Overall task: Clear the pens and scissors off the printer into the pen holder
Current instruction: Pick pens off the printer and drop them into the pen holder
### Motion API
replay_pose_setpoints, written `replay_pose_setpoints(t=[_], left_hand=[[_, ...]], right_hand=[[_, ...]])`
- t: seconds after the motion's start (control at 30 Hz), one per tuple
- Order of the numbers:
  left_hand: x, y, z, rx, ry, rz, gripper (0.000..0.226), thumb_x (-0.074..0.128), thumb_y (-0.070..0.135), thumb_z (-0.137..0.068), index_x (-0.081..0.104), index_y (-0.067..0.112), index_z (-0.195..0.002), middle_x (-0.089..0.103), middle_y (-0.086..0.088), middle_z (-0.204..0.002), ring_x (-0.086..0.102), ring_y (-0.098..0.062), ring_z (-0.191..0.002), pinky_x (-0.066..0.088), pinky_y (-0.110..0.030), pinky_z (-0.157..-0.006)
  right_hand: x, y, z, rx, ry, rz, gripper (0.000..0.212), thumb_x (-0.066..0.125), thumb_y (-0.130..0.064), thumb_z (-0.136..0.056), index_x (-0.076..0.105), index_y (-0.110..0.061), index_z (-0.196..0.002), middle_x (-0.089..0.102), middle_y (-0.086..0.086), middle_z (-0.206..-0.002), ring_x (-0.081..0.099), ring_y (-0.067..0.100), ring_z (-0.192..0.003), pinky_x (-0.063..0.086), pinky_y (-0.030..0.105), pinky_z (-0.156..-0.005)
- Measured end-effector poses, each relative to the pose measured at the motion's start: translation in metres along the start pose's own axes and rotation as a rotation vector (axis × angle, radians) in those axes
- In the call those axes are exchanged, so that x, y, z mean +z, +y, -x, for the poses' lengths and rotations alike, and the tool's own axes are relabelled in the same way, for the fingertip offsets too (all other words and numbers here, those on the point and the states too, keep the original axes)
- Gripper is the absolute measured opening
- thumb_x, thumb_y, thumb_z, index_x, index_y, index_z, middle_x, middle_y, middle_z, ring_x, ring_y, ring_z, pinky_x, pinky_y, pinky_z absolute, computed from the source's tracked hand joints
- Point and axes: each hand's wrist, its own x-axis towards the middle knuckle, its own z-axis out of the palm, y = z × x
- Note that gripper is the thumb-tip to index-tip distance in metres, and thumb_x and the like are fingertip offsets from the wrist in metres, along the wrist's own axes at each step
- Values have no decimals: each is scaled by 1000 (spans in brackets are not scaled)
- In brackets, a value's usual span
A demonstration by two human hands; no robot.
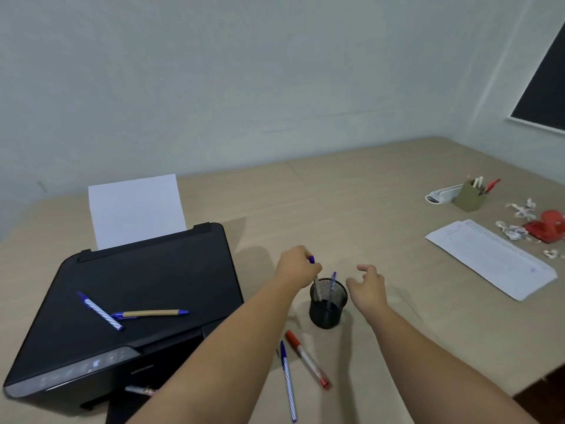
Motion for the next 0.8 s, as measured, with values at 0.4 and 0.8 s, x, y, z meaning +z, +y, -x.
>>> replay_pose_setpoints(t=[0.4,0.8], left_hand=[[-109,-49,23,-75,374,-85,30,54,21,-84,66,18,-112,70,-6,-104,66,-22,-89,56,-32,-76],[-258,-188,112,-441,673,-229,20,66,12,-81,66,15,-101,70,-7,-108,63,-24,-99,49,-30,-79]], right_hand=[[45,-98,32,-432,-158,-51,18,50,-11,-85,62,-24,-91,63,-1,-90,55,16,-74,40,25,-63],[186,-190,164,-812,-890,557,46,73,-40,-79,65,-17,-118,55,1,-113,59,23,-105,48,31,-85]])
